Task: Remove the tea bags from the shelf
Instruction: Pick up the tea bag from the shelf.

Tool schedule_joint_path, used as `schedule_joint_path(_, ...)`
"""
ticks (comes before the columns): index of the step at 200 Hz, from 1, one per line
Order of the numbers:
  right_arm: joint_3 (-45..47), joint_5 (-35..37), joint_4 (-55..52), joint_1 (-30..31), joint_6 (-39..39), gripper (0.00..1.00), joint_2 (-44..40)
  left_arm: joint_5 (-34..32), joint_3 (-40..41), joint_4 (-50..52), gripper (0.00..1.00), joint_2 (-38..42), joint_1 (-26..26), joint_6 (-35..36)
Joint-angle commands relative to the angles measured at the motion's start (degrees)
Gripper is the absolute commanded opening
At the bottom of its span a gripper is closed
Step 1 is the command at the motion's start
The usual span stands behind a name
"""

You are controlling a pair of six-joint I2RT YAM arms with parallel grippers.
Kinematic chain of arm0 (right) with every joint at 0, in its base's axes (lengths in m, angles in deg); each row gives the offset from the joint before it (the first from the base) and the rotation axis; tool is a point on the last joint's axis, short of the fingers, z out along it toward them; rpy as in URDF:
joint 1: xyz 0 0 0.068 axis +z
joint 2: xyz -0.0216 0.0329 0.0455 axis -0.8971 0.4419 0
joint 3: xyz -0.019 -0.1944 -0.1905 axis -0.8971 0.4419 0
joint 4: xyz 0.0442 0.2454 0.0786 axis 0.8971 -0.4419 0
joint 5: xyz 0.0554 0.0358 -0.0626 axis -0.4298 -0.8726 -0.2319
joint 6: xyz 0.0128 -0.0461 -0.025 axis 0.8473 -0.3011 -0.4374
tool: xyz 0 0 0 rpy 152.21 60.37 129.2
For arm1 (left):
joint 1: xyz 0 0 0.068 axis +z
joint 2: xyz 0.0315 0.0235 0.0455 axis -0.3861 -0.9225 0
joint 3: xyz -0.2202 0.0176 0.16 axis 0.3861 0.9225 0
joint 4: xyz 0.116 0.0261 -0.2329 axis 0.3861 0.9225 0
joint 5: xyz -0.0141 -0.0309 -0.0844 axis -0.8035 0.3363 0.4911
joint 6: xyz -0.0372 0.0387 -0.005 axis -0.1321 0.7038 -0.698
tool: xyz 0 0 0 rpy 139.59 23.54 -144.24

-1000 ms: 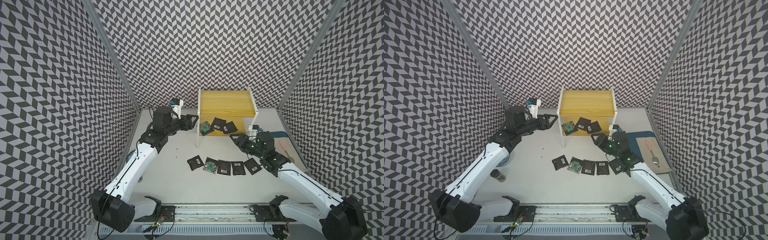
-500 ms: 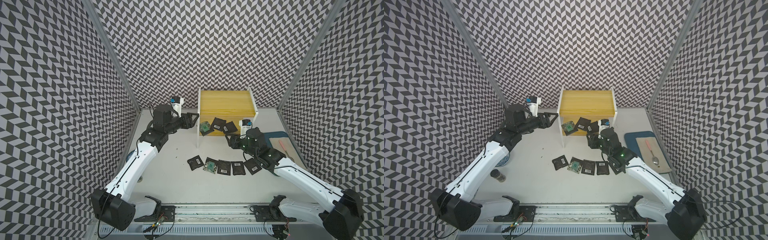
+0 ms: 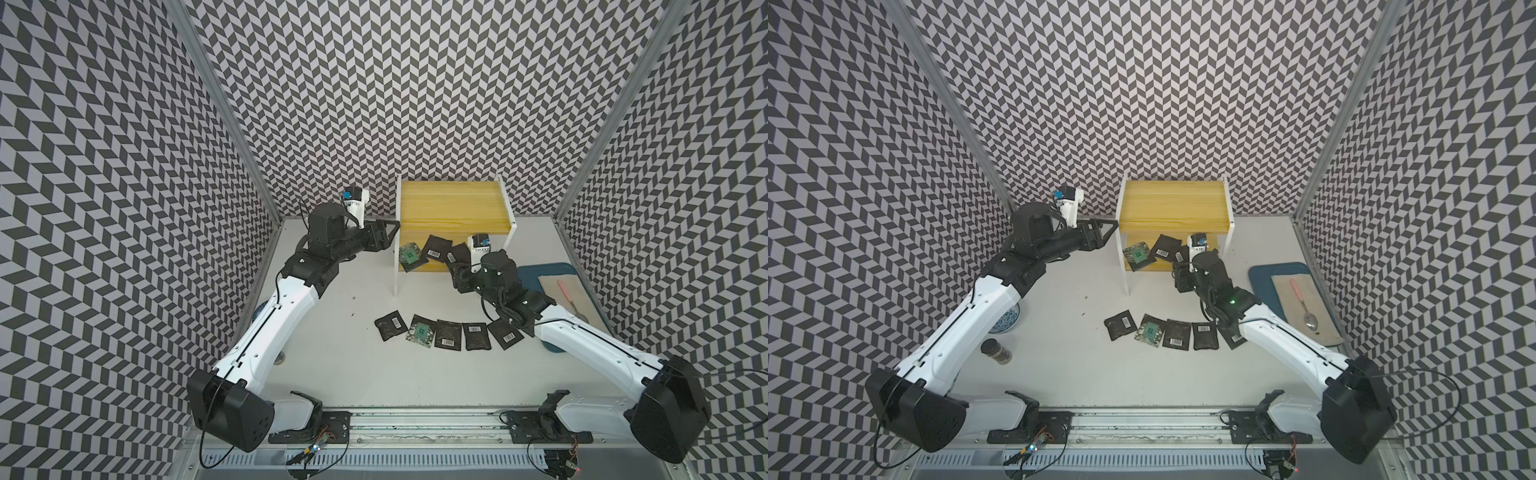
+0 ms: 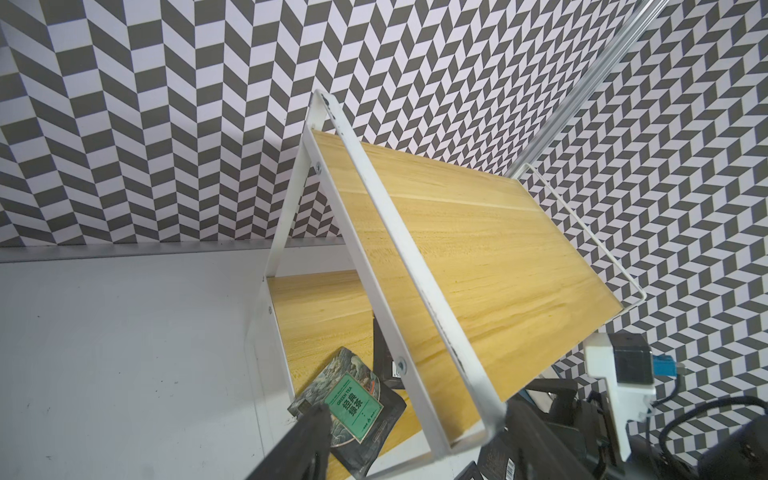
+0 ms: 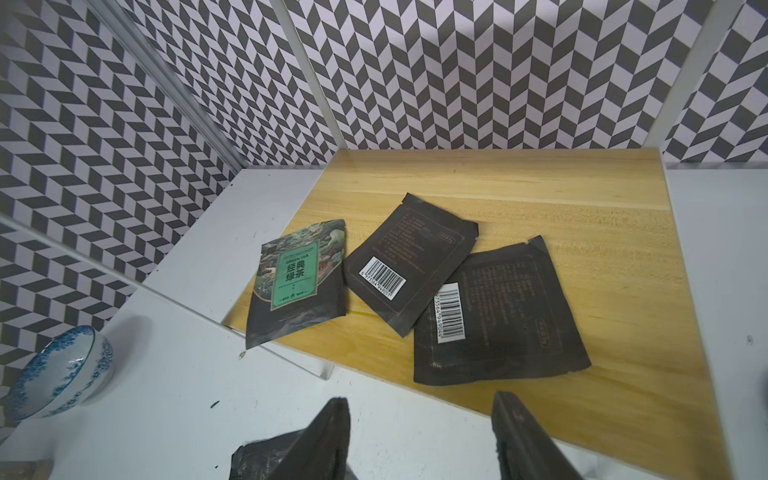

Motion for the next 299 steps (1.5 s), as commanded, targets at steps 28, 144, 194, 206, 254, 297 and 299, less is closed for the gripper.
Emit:
schedule_joint_path(28,-2.67,1.47,5.55,0.13,-2.01,0.61,4.10,0.41,-1.96,-0.82,0.69,-0.68,-0.18,0.85)
schedule_joint_path(144,-0.88,5.41,2.33,-0.34,-1.19,0.58,7.05,0.01,-1.04,-0.95,0.69,-0.71,-0.05,0.85)
schedule_joint_path(194,0.58,4.92,0.74,-1.04,-1.79,0.57,5.20,0.06,-0.46,-1.17,0.69,-0.35,-0.04,0.85)
schedule_joint_path(206,0.57,5.03,-0.12,-1.05,-2.32,0.56,5.04,0.06,-0.37,-1.16,0.69,-0.29,-0.01,0.85)
schedule_joint_path(254,-0.09,3.81,-2.50,-1.04,-4.98,0.56,3.56,-0.13,0.15,-1.09,0.69,0.02,0.19,0.85)
schedule_joint_path(297,0.06,1.45,-1.17,-0.97,-7.91,0.60,-0.72,-0.06,0.85,-1.44,0.69,0.29,0.21,0.85)
schedule_joint_path(299,0.01,1.36,-1.13,-0.92,-8.02,0.61,-0.86,-0.04,0.90,-1.44,0.69,0.31,0.23,0.83)
